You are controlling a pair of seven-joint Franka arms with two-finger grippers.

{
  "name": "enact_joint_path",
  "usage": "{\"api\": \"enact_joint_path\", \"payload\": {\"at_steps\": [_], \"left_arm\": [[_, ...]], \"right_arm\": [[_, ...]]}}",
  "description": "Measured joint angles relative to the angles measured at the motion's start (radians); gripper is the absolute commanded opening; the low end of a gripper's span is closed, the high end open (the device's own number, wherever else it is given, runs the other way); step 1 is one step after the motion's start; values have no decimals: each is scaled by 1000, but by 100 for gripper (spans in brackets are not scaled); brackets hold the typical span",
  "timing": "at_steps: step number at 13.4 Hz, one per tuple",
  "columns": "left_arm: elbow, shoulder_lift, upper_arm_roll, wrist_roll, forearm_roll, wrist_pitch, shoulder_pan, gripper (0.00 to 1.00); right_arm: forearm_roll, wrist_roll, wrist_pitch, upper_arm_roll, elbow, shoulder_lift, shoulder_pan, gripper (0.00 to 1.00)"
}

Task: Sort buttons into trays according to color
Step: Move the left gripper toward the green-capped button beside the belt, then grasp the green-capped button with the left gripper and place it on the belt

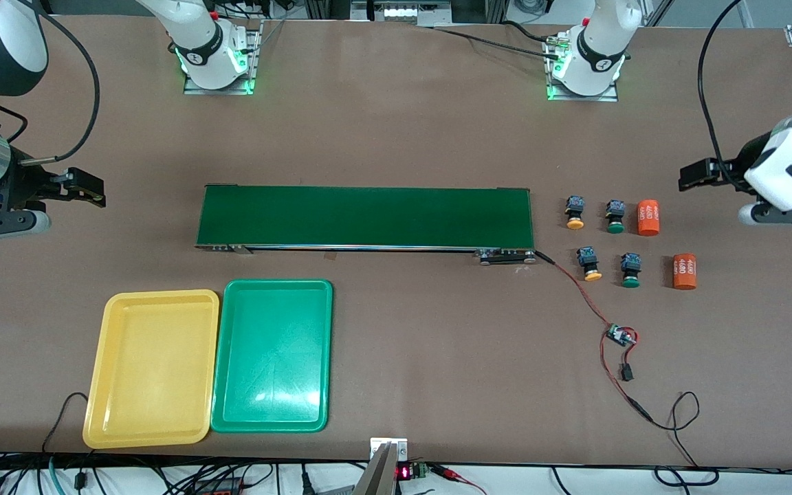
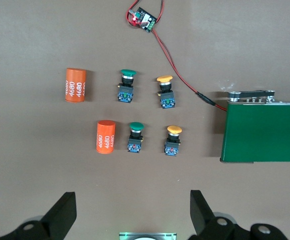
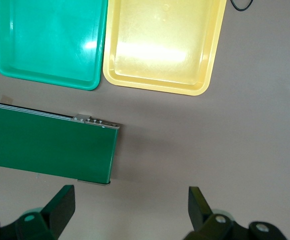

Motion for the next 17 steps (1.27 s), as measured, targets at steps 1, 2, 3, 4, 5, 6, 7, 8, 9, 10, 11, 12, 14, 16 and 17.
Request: {"api": "enact_joint_path", "payload": {"at_steps": [1, 2, 3, 4, 5, 6, 7, 8, 9, 10, 11, 12, 14, 16, 17], "left_arm": [[3, 26, 2, 0, 0, -5, 7, 100], [2, 57, 4, -1, 0, -7, 14, 100], [3, 92, 4, -1, 0, -5, 21, 100], [2, 125, 4, -1, 0, 9, 25, 100], [1, 156, 4, -1, 0, 44, 26, 100], [-7, 181, 4, -1, 0, 94, 26, 100], [-28, 198, 4, -1, 3, 159, 26, 100], [-66, 208, 4, -1, 14, 236, 26, 100], [-116, 213, 4, -1, 32, 322, 26, 100], [-167, 215, 4, -1, 46, 404, 26, 99], [-216, 216, 4, 0, 59, 478, 26, 99], [-261, 217, 4, 2, 74, 548, 26, 98], [-358, 218, 3, 6, 84, 703, 26, 98], [-466, 221, 3, 26, 85, 885, 26, 98], [-510, 228, 3, 35, 85, 961, 26, 97]], "right_arm": [[0, 0, 0, 0, 0, 0, 0, 100], [0, 0, 0, 0, 0, 0, 0, 100], [0, 0, 0, 0, 0, 0, 0, 100], [0, 0, -1, 0, 0, 0, 0, 100], [0, 0, -1, 0, 0, 0, 0, 100], [0, 0, -1, 0, 0, 0, 0, 100], [0, 0, -1, 0, 0, 0, 0, 100], [0, 0, -2, 0, 0, 0, 0, 100], [0, 0, -4, 0, 0, 0, 0, 100], [0, 0, -6, 0, 0, 0, 0, 100], [0, 0, -7, 0, 0, 0, 0, 100], [0, 0, -7, 0, 0, 0, 0, 100], [0, 0, -8, 0, 0, 0, 0, 100], [0, 0, -8, 0, 0, 0, 0, 100], [0, 0, -8, 0, 0, 0, 0, 100]]}}
